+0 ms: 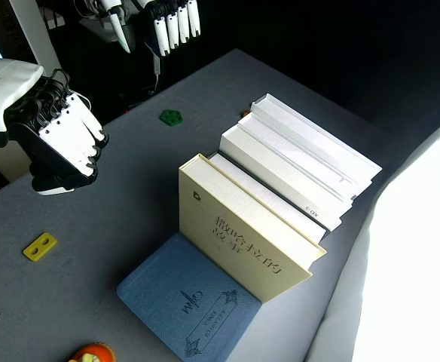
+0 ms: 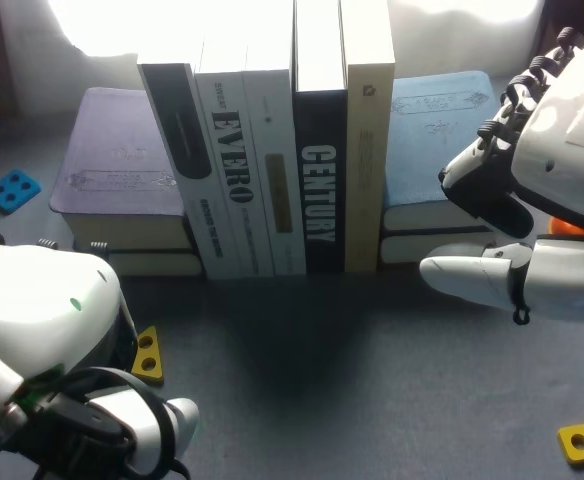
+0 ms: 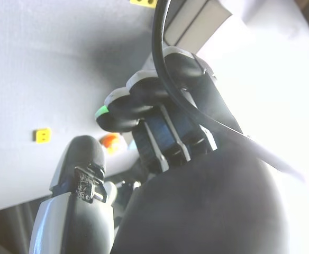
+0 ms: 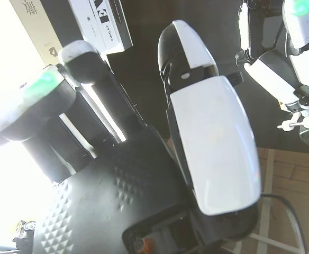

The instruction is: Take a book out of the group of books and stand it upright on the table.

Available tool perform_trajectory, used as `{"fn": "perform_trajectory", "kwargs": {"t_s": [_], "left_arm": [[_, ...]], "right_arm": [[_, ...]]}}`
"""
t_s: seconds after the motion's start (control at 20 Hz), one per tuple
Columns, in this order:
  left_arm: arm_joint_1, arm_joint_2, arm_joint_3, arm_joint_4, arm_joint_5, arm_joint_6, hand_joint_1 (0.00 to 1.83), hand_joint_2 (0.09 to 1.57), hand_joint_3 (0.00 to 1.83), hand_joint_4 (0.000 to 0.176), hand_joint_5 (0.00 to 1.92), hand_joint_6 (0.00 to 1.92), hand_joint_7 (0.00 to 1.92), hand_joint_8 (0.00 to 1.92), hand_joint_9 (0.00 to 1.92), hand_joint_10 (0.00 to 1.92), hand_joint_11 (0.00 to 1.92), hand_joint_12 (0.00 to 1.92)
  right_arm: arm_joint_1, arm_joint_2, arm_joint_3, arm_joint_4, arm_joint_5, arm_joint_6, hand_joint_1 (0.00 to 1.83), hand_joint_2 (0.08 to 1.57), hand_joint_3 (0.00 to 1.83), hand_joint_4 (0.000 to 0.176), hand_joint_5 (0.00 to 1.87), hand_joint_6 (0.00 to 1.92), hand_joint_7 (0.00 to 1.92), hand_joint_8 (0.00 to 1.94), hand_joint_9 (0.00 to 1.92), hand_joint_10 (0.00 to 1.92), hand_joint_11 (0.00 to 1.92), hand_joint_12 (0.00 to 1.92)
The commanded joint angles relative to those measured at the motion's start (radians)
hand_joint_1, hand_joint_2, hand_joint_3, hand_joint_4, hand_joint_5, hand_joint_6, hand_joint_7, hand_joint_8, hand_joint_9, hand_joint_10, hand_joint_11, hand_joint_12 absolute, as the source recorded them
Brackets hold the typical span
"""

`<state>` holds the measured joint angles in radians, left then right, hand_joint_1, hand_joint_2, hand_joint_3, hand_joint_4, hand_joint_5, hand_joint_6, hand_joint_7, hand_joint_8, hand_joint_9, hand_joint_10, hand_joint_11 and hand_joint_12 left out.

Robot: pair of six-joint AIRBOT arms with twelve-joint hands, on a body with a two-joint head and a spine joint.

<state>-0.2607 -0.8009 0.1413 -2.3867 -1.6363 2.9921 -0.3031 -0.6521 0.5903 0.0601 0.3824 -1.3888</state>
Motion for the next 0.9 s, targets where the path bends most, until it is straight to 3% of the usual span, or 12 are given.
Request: {"fn": "perform_trajectory", "kwargs": {"t_s": [0.0, 0.05, 0.1, 0.4, 0.65, 0.85], "left_arm": [[-0.009, 0.000, 0.000, 0.079, 0.009, 0.007, 0.03, 1.28, 0.15, 0.000, 0.05, 0.08, 0.06, 0.05, 0.03, 0.08, 0.00, 0.09], [-0.009, 0.000, -0.001, 0.079, 0.009, 0.007, 0.03, 1.28, 0.15, 0.000, 0.05, 0.08, 0.06, 0.05, 0.03, 0.08, 0.00, 0.09], [-0.009, 0.000, -0.001, 0.079, 0.009, 0.007, 0.01, 1.36, 0.02, 0.000, 0.06, 0.01, 0.07, 0.00, 0.05, 0.01, 0.00, 0.00], [-0.007, 0.000, -0.001, 0.079, 0.008, 0.007, 0.03, 1.36, 0.00, 0.000, 0.03, 0.00, 0.06, 0.00, 0.06, 0.00, 0.00, 0.00], [-0.007, 0.000, 0.000, 0.079, 0.006, 0.006, 0.04, 1.35, 0.00, 0.000, 0.04, 0.00, 0.06, 0.00, 0.06, 0.01, 0.02, 0.01], [-0.007, 0.000, 0.000, 0.079, 0.006, 0.006, 0.07, 1.35, 0.00, 0.000, 0.06, 0.01, 0.05, 0.00, 0.04, 0.00, 0.04, 0.03]], "right_arm": [[0.015, 0.006, -0.002, -0.001, 0.116, -0.002, 0.02, 1.16, 0.23, 0.000, 0.02, 0.08, 0.04, 0.04, 0.00, 0.01, 0.00, 0.00], [0.015, 0.006, -0.002, -0.001, 0.116, -0.002, 0.02, 1.16, 0.23, 0.000, 0.02, 0.08, 0.04, 0.04, 0.00, 0.01, 0.00, 0.00], [0.015, 0.006, -0.003, -0.001, 0.116, -0.002, 0.01, 1.25, 0.05, 0.000, 0.05, 0.04, 0.06, 0.00, 0.00, 0.00, 0.00, 0.00], [0.015, 0.008, -0.021, 0.045, 0.131, -0.018, 0.06, 1.25, 0.01, 0.000, 0.06, 0.02, 0.05, 0.01, 0.00, 0.00, 0.00, 0.00], [0.021, -0.002, -0.078, 0.396, 0.263, -0.360, 0.05, 1.26, 0.01, 0.000, 0.04, 0.01, 0.03, 0.00, 0.00, 0.00, 0.00, 0.00], [0.024, -0.044, -0.087, 0.561, 0.327, -0.504, 0.00, 1.27, 0.01, 0.000, 0.05, 0.01, 0.05, 0.01, 0.00, 0.00, 0.00, 0.00]]}}
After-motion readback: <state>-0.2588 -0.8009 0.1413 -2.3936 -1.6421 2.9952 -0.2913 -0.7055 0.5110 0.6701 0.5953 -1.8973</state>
